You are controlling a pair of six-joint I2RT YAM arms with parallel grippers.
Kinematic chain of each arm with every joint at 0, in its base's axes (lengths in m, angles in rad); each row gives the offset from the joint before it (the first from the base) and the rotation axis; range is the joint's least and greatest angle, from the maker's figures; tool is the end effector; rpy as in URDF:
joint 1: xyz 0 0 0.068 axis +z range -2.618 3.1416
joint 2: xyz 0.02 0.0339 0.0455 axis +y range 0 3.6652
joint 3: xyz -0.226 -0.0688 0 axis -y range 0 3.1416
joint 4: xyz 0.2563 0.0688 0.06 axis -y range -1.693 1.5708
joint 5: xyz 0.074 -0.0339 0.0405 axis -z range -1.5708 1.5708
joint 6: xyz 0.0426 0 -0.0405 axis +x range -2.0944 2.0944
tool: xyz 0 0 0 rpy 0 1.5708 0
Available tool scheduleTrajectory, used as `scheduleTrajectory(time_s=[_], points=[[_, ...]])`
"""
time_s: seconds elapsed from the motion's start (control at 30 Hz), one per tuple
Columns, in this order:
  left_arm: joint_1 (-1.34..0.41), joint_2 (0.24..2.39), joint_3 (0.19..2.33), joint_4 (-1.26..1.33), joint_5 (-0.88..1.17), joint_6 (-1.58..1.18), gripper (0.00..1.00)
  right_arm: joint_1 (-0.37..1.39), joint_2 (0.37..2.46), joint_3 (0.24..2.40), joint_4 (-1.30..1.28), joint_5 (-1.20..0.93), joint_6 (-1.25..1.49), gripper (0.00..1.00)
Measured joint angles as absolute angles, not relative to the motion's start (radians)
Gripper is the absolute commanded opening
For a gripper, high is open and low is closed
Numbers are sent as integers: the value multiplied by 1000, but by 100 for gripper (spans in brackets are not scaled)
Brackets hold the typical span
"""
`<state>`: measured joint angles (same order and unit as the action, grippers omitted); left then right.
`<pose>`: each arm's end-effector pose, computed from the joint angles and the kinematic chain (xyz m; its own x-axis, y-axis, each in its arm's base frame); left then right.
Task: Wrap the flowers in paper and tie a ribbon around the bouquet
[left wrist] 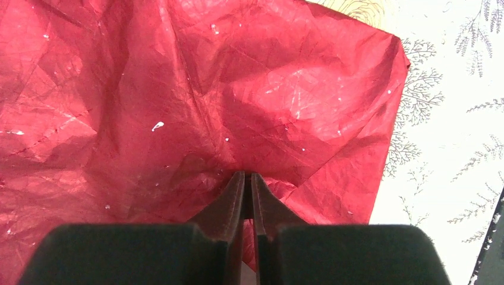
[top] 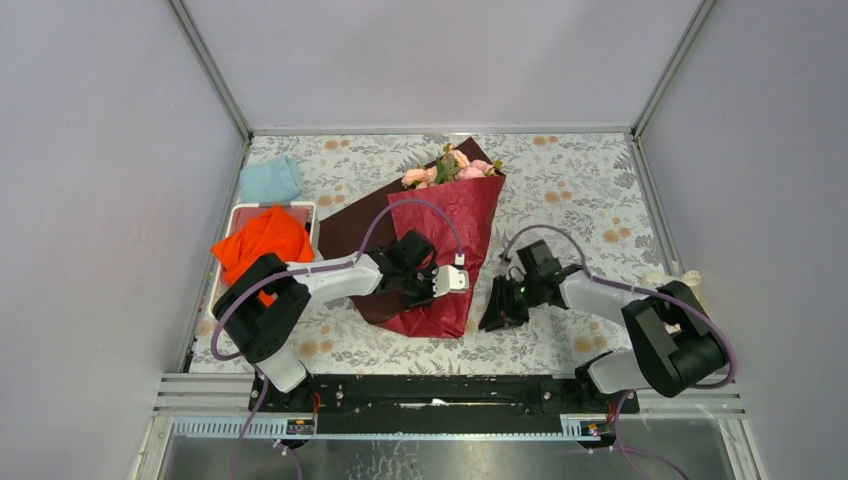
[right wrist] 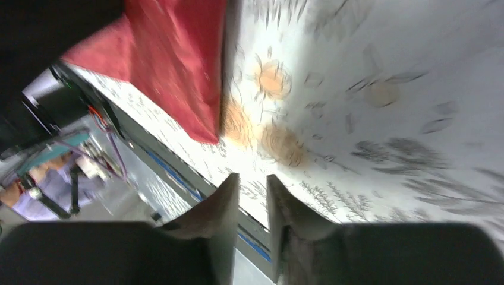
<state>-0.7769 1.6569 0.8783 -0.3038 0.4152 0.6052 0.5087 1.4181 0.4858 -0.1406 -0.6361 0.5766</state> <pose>0.2140 -0.2345 0.1016 -0.0761 0.8049 -0.5885 0.9968 0.0753 -0.0260 0.1958 0.1381 0.0717 -0.9920 -0.0510 -0.1158 -0.1178 0.7064 0.6979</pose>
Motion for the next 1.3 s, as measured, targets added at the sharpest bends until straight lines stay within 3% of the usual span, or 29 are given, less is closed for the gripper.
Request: scheduleTrajectory(time_s=[0.17,0.3,0.4,0.6,0.73,1.07,1.3], points=[[-777,1654,878,-308,420,612,15,366,1404,617,-174,-584,525,68],[-777,1653,878,-310,420,612,16,318,1514,740,-92,-554,507,71],[-777,1653,878,-313,420,616,17,303,1657,836,-39,-531,491,65],[-799,1643,865,-326,399,690,17,253,1877,1001,38,-538,478,34],[-820,1641,866,-336,363,746,17,215,1952,1081,43,-539,475,22],[-831,1647,876,-349,334,807,16,137,2078,1287,37,-540,453,13],[-831,1657,891,-367,332,811,15,100,2152,1445,9,-533,423,17]])
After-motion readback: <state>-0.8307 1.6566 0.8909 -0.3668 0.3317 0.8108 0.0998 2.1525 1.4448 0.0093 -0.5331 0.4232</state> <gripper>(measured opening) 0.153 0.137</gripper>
